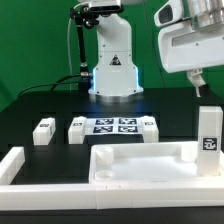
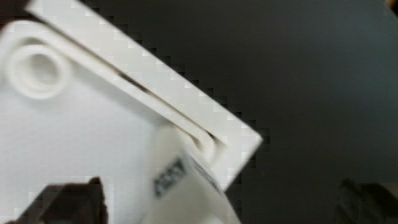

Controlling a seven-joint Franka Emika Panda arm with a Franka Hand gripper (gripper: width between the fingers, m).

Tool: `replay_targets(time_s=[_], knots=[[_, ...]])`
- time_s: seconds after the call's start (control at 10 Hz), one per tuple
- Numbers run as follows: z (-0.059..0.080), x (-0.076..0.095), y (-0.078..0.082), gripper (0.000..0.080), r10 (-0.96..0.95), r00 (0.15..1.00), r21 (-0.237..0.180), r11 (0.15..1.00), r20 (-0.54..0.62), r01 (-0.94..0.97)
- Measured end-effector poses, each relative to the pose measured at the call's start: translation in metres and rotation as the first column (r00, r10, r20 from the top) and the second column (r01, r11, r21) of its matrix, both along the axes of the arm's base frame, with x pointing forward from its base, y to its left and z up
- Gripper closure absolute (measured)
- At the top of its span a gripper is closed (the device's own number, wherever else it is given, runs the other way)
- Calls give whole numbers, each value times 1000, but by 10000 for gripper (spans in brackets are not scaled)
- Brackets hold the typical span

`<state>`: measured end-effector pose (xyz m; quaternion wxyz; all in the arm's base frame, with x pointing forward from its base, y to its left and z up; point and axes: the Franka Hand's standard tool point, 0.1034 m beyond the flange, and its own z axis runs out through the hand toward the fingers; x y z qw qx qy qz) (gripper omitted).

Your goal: Assemble desk

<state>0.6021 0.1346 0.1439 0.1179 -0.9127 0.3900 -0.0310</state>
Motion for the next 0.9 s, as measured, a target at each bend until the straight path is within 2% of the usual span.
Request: replay_targets(time_s=[0.3,0.4,0.7,0.9], knots=[[-15,-45,-22,150,317,948,-72,947,25,-314],[-18,-50,-24,150,357,934,-82,932,26,-354],[-18,-48,-24,150,508,860,-117,858,43,-501],[-21,-50,-27,150,626,779,-146,775,44,-614]])
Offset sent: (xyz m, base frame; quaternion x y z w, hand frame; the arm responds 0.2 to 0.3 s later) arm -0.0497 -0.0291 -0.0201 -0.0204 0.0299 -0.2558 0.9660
